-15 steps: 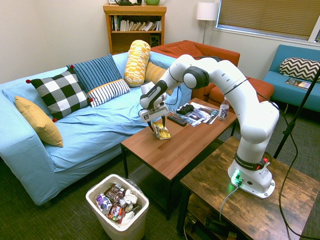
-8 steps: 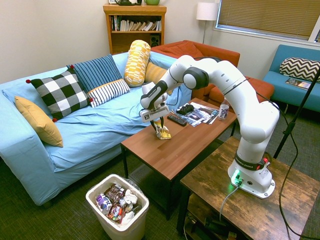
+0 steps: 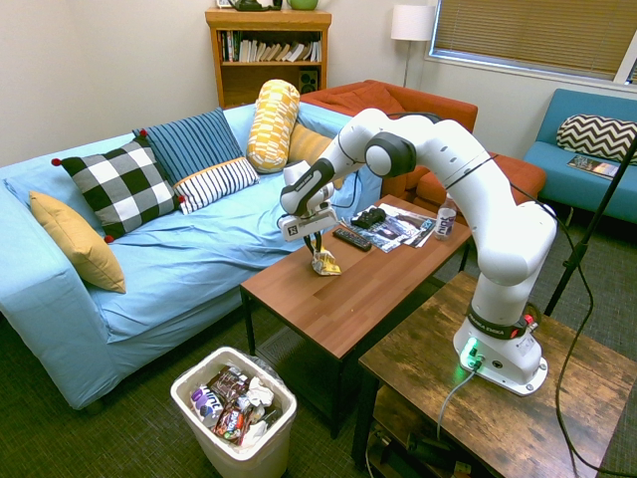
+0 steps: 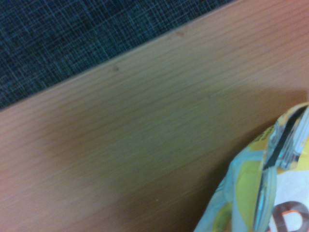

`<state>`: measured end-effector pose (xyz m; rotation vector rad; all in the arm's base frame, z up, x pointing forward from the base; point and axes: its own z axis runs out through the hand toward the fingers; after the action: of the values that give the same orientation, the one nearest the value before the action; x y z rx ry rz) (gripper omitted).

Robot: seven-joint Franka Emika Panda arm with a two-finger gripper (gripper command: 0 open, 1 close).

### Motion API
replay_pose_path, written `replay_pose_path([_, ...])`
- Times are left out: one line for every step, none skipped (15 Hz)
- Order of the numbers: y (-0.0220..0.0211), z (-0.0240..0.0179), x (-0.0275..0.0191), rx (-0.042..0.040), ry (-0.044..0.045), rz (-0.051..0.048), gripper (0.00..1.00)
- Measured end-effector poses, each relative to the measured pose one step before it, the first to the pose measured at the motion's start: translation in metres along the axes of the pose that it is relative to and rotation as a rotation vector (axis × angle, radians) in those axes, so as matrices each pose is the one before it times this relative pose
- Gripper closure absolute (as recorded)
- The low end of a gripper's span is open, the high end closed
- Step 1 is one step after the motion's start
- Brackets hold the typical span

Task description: Throw the chip bag in the trash bin

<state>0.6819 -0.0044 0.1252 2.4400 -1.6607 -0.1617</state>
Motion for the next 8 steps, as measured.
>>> replay_pose_path([-0.00071, -0.00771, -0.00008, 0.01064, 0.00236, -0.00312, 1.00])
replay_pose_path([-0.00160, -0.00995, -0.00245, 0.01425, 0.00178, -0.00595, 1.00])
replay_pose_path([-0.00264, -0.01336, -0.00769, 0.01605, 0.00333, -0.01317, 1.00])
replay_pose_path([-0.00482, -0.01736, -0.01668, 0.01899, 0.00665, -0.02733, 1.00])
replay_pose_path([-0.00660, -0.02195, -0.02622, 0.02027, 0.01242, -0.03944, 1.00])
replay_pose_path([-0.00848, -0.02218, -0.03336, 0.01714, 0.01936, -0.04209, 1.00])
replay_pose_path([-0.01079, -0.02210, -0.04145, 0.01188, 0.02010, -0.04651, 1.00])
replay_pose_path([-0.01147, -0.02052, -0.04277, 0.00367, 0.01747, -0.04543, 1.00])
